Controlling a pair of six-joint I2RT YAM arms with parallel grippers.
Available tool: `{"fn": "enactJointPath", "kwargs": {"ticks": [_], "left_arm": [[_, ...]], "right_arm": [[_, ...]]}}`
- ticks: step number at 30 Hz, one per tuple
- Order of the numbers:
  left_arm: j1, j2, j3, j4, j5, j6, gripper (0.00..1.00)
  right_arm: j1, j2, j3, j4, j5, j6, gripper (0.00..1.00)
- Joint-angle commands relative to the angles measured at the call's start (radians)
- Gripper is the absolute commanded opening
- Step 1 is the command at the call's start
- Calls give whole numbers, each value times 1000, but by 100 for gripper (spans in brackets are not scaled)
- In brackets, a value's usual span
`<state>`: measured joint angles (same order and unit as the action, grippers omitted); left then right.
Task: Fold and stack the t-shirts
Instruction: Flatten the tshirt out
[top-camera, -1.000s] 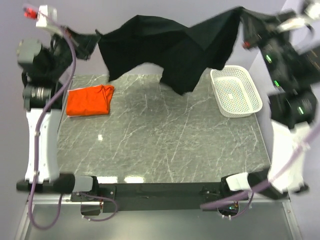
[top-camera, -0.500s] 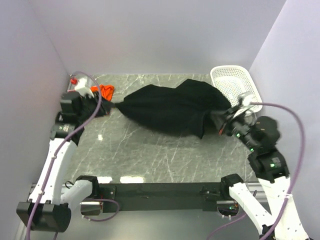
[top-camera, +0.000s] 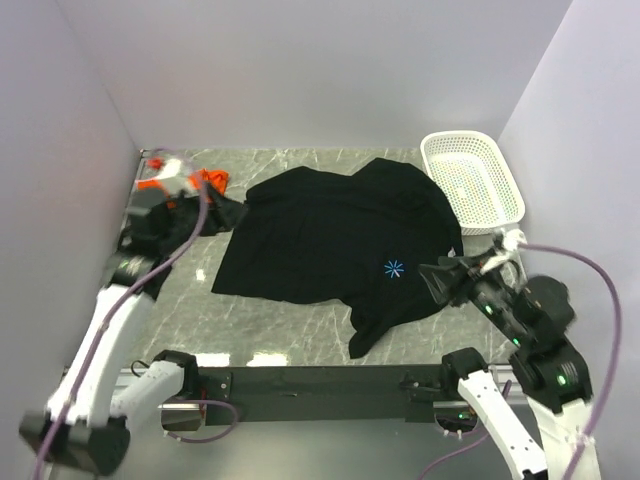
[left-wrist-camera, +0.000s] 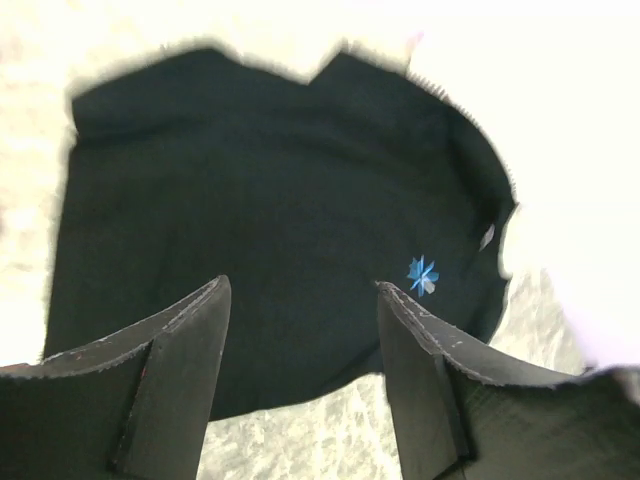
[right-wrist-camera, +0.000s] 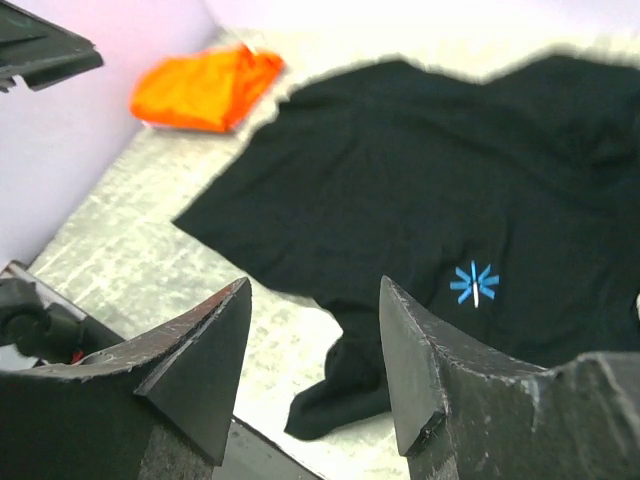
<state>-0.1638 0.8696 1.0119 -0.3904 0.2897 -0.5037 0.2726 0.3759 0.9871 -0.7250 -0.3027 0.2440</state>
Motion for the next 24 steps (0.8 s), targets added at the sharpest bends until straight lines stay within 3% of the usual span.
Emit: {"fn": "enactJointPath", "kwargs": {"ticks": [1,3,9,15,24], "left_arm": [[-144,147,-33,105,-107,-19,66],[-244,277,-10,130,-198,-13,67],[-339,635,108,240,-185,-12,65],[-347,862,195,314,-135,-12,65],[-297,1034,238,343,-60,-10,66]], "right_arm": [[4,122,-74,62,62,55,61],[2,208,-125,132,111,75,61],[2,481,-169,291,206,97,62],[-1,806,-84,355,283,113,63],[-4,1300,154,319,300,120,61]]}}
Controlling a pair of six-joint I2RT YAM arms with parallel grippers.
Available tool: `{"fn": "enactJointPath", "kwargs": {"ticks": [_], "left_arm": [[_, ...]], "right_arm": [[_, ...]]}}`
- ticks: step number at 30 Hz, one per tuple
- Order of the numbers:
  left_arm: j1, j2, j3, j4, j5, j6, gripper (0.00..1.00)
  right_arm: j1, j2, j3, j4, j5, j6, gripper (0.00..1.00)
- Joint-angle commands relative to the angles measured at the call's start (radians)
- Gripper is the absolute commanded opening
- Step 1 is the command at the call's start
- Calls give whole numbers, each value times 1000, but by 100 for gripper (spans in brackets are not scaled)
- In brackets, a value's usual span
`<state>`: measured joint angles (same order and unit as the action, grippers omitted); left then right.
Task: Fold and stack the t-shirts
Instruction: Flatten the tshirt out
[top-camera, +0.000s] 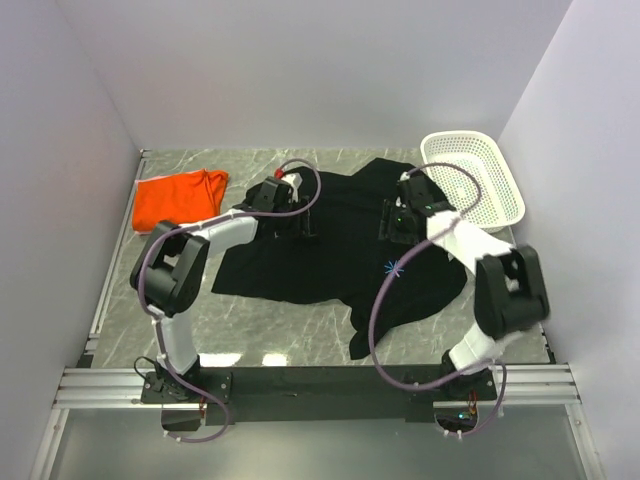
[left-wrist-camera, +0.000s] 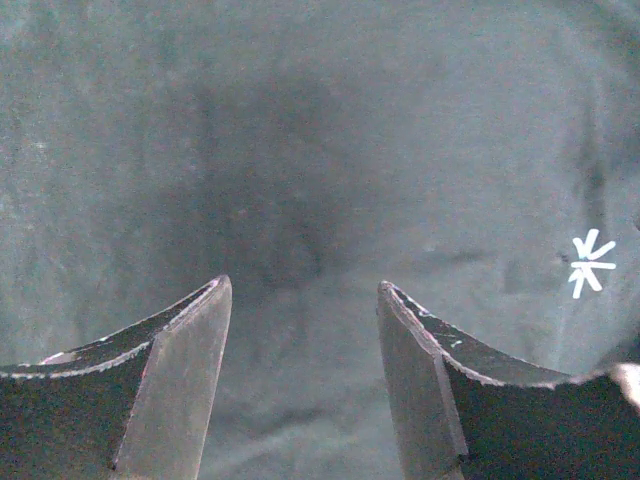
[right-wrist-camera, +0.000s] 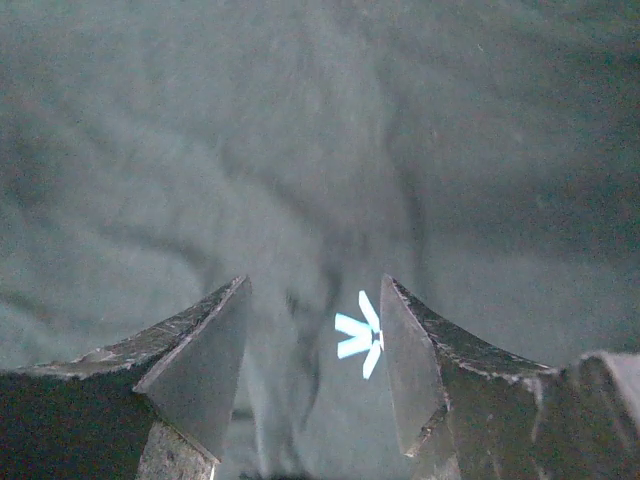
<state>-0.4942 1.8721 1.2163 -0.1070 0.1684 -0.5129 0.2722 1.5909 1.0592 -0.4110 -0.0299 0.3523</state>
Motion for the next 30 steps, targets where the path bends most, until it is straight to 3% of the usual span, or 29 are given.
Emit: {"fn": "enactJointPath", "kwargs": {"ticks": [1,12,30], "left_arm": [[49,41,26,66,80,-3,66],[192,90,-35,99,149,-7,65],[347,1,-184,165,164,-4,65]], "right_arm": [[-5,116,122,-2,22,13,61],[21,375,335,-81,-30,24,60],[179,569,607,-178,-117,36,59]]}}
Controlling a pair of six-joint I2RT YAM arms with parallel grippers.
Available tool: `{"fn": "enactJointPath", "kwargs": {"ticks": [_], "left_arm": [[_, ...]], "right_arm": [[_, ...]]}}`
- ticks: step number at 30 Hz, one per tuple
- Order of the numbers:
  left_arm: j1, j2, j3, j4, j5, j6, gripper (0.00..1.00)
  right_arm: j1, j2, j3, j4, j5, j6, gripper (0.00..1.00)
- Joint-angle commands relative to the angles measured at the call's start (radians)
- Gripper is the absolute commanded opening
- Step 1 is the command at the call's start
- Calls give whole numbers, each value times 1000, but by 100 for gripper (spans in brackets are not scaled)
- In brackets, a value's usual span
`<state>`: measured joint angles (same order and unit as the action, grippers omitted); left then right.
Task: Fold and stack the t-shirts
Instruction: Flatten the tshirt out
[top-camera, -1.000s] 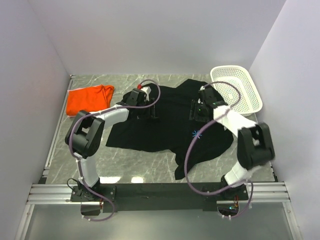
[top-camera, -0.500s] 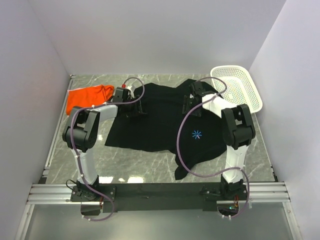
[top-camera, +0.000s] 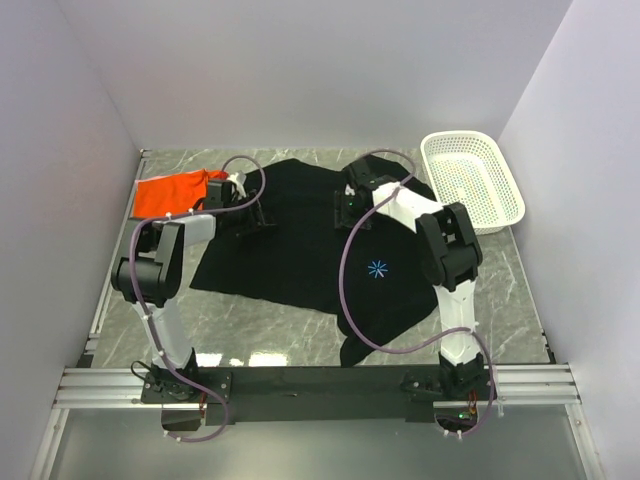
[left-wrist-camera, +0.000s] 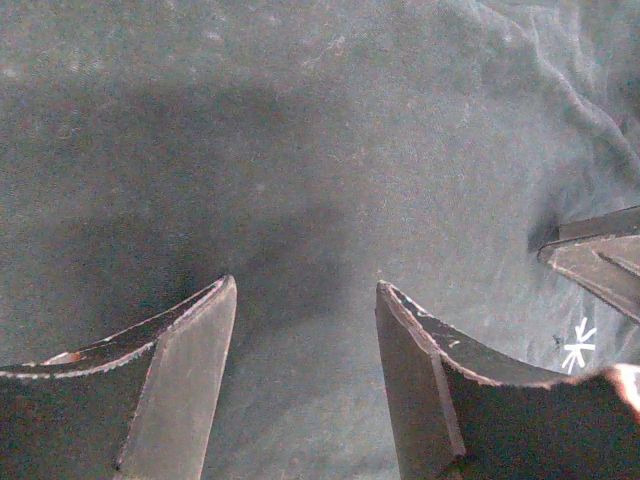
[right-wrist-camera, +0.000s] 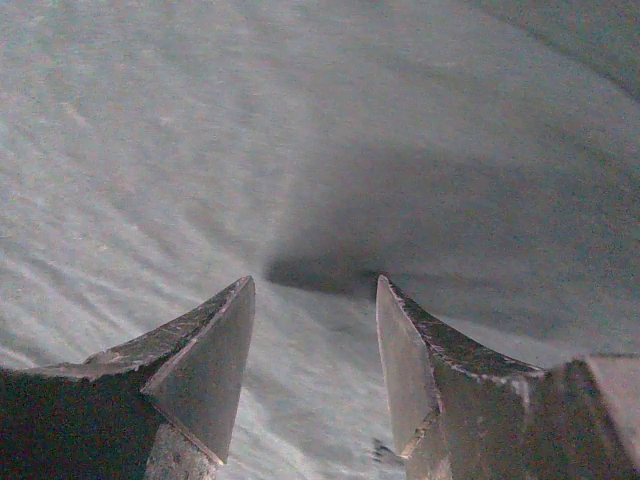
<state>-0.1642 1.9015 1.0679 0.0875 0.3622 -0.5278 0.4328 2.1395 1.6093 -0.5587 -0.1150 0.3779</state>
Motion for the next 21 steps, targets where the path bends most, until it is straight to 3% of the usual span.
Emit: {"fn": "enactJointPath", "kwargs": {"ticks": [1,15,21], "left_arm": [[20,-32,-46,-31,-34,12,65],[35,-88,-45,-78,-132,31,65],[-9,-197,-36,-68,-144,40,65]], "right_arm": [[18,26,70,-32,-37,12,59],[-3,70,236,-109,-223,-106,60],[-5,-240,-55,58,-56,-89,62]]}}
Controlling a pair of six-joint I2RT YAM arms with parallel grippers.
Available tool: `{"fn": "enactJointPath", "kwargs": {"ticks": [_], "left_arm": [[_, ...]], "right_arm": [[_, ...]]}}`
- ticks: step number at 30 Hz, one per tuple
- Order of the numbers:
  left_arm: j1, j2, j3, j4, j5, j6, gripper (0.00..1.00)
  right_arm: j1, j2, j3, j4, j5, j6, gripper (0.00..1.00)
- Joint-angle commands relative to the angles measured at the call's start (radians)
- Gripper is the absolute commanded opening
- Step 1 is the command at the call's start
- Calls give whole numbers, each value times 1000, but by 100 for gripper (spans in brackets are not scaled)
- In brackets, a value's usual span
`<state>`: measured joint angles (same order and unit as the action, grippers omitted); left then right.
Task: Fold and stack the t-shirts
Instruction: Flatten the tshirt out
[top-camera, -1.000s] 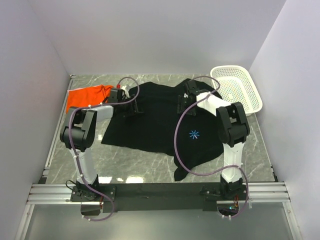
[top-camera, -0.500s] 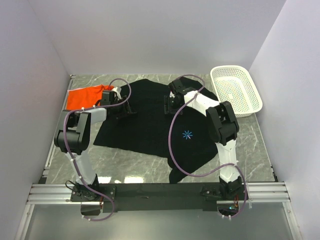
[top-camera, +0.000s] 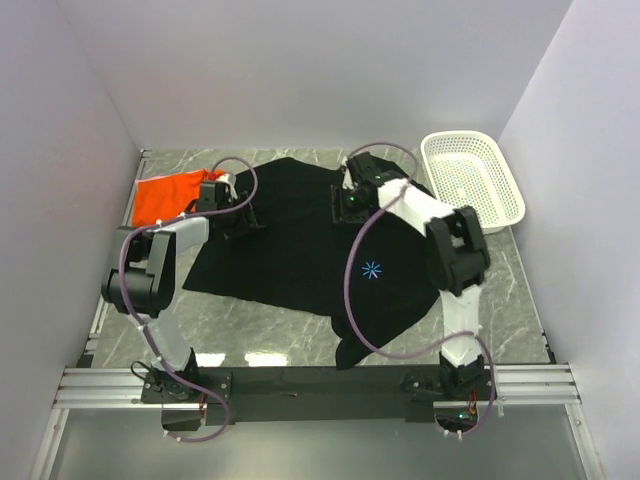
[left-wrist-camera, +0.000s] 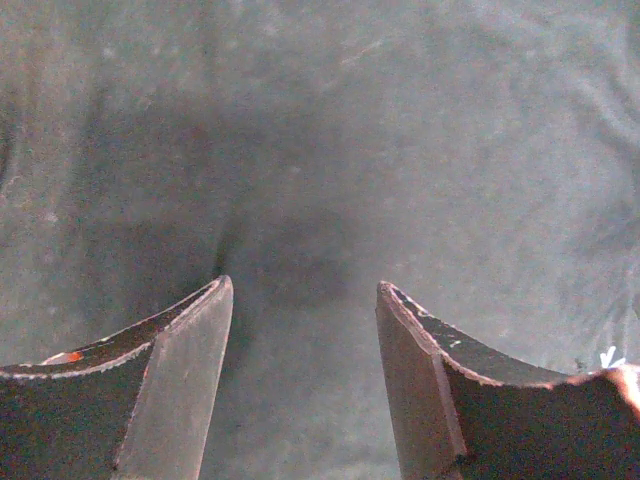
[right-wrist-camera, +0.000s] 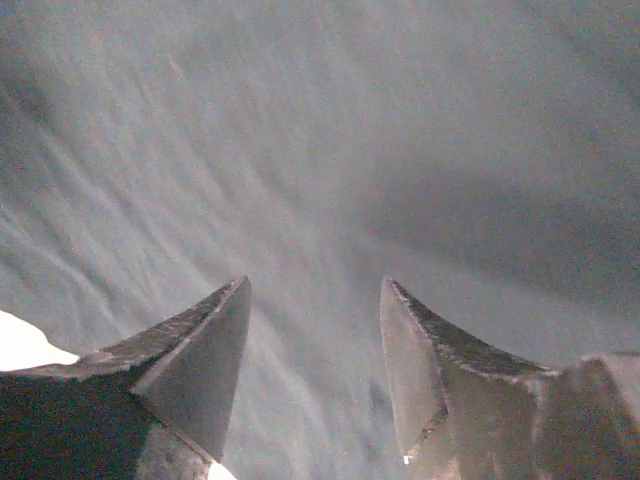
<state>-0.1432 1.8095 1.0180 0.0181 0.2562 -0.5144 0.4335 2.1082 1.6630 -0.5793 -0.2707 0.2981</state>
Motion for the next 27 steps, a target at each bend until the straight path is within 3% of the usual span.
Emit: {"fn": "enactJointPath", "kwargs": {"ticks": [1,6,14,27], "left_arm": [[-47,-122,25,-16,-55,31,65],[-191,-187,92,-69,-130,36,67],[-377,-43,192,-127,-147,17,67],[-429,195,295,-167,-137,14,66]], "right_arm": [[-10,-252,-144,93,132,-5,64],[-90,-392,-319,98,228,22,68],[-231,-297,-402,114,183,13,66],[-243,-136,-283,101,150,27,65]]}}
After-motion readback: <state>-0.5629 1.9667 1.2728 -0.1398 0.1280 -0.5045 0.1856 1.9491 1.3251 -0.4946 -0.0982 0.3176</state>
